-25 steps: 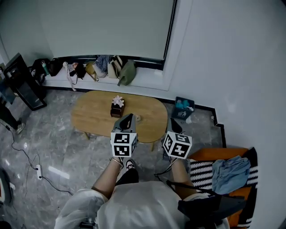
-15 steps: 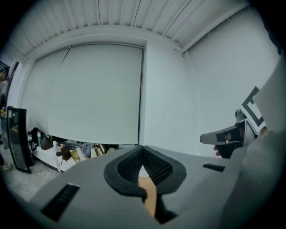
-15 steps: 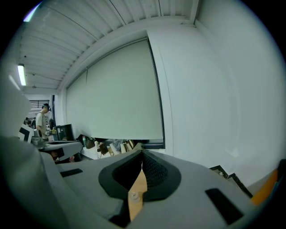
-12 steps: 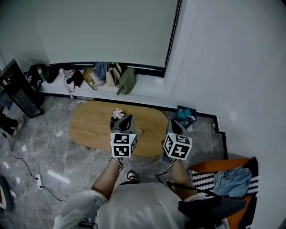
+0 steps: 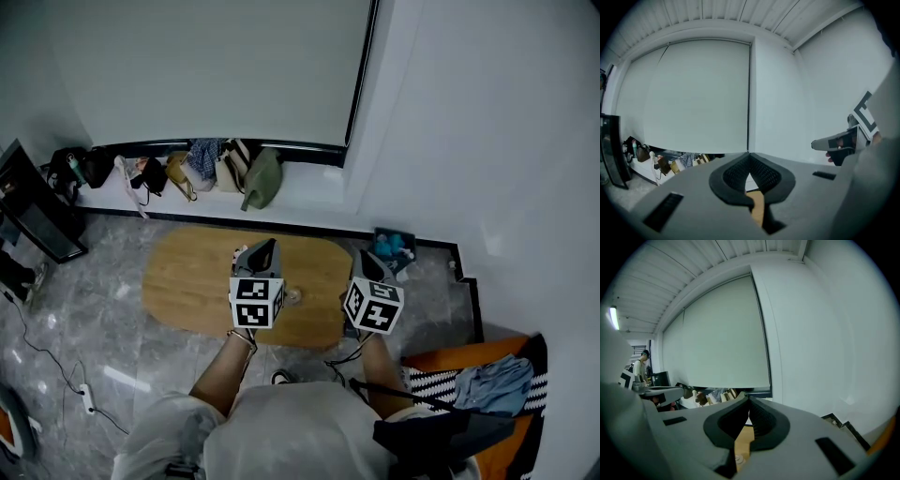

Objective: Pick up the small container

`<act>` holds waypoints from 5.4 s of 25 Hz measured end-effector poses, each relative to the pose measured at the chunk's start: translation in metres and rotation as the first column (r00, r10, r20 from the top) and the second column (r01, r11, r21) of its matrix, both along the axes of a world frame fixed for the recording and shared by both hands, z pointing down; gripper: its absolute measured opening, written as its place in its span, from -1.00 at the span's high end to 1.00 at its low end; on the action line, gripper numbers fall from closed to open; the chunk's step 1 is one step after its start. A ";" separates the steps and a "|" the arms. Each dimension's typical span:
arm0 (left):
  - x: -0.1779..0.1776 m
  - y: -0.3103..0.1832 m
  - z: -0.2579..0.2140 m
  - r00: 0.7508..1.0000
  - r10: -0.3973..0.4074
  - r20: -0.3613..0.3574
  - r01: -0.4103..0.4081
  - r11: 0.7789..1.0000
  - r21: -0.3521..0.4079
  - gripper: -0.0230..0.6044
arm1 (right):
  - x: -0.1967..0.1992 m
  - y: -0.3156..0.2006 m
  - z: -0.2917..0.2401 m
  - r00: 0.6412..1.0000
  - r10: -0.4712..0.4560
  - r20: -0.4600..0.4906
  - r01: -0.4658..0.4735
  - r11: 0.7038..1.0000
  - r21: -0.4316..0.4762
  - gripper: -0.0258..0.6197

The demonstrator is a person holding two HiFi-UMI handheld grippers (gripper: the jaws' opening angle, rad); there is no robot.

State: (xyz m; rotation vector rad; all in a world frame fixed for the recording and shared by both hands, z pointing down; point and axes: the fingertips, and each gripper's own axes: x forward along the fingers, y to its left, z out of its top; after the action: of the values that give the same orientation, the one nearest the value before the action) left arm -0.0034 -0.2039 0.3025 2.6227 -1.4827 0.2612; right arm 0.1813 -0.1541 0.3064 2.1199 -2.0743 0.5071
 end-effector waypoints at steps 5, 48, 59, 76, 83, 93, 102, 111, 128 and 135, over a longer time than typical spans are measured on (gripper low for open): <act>-0.001 -0.020 0.015 0.999 -0.032 -0.016 0.031 0.999 -0.042 0.90 | 0.001 -0.017 0.013 1.000 -0.013 0.000 0.013 0.999 -0.030 0.85; -0.044 -0.015 0.246 0.957 -0.273 0.096 0.288 0.869 -0.403 0.90 | -0.021 -0.076 0.217 0.953 -0.297 0.056 0.297 0.888 -0.351 0.85; -0.042 -0.008 0.372 0.954 -0.283 0.101 0.297 0.829 -0.474 0.90 | -0.039 -0.055 0.357 0.947 -0.298 0.124 0.321 0.841 -0.436 0.85; -0.053 0.005 0.438 0.949 -0.290 0.123 0.311 0.806 -0.504 0.90 | -0.067 -0.050 0.409 0.901 -0.400 0.166 0.432 0.808 -0.400 0.84; -0.059 0.017 0.452 0.950 -0.280 0.135 0.309 0.800 -0.514 0.90 | -0.080 -0.048 0.423 0.885 -0.431 0.174 0.464 0.798 -0.384 0.83; -0.074 0.033 0.465 0.945 -0.288 0.155 0.326 0.784 -0.529 0.90 | -0.100 -0.050 0.436 0.851 -0.497 0.171 0.524 0.771 -0.363 0.46; -0.083 0.037 0.470 0.940 -0.298 0.163 0.338 0.770 -0.542 0.90 | -0.113 -0.051 0.447 0.822 -0.543 0.170 0.566 0.746 -0.350 0.17; -0.085 0.040 0.477 0.941 -0.291 0.174 0.338 0.761 -0.553 0.90 | -0.119 -0.049 0.452 0.771 -0.620 0.144 0.627 0.702 -0.338 0.01; -0.092 0.049 0.490 0.938 -0.288 0.194 0.346 0.733 -0.585 0.90 | -0.144 -0.073 0.477 0.734 -0.678 0.036 0.649 0.685 -0.330 -0.10; -0.088 0.047 0.495 0.941 -0.283 0.184 0.336 0.727 -0.598 0.90 | -0.151 -0.080 0.483 0.727 -0.686 0.038 0.658 0.679 -0.326 -0.11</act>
State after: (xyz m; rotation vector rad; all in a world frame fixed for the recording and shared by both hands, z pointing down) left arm -0.0919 -0.1566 0.7974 1.8256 -1.4944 0.6948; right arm 0.0303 -0.2336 0.7892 1.0469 -2.3163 0.5661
